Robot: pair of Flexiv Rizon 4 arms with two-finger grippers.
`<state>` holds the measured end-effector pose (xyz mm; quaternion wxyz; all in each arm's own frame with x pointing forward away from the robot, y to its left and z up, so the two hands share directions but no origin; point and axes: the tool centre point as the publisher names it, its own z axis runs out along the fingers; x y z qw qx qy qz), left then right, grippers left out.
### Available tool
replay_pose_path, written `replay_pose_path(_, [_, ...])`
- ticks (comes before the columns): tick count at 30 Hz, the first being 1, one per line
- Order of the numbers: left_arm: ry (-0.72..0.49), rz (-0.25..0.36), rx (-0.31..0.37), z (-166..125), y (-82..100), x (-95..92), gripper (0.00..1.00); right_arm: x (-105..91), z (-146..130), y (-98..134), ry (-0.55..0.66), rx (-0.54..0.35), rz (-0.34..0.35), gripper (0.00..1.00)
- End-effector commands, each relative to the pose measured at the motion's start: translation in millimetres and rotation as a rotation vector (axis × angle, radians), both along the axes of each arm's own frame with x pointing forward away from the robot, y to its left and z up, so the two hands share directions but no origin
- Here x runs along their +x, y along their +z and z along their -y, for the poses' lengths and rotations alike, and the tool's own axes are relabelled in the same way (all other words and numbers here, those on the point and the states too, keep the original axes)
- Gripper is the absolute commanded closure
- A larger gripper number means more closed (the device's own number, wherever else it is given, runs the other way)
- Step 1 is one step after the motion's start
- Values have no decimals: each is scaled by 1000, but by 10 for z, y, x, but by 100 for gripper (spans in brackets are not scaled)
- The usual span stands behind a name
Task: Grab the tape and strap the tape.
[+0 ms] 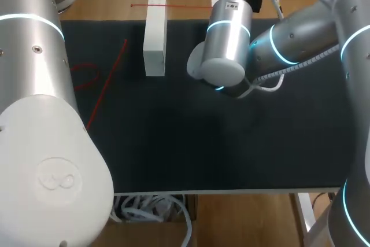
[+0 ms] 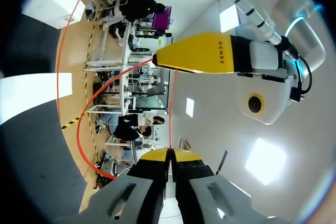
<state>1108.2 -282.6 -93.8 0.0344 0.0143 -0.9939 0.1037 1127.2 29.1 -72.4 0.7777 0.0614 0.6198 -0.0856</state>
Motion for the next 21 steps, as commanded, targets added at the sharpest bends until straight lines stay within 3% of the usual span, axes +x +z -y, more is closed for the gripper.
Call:
replay_pose_path(1, [-2,-8,10,21,31,35,100,-6,-4,27,1,-2,-7,100])
replay_pose_path(21, [-2,-8,10,21,31,35,100,-11,1,40,20,29,-14,100])
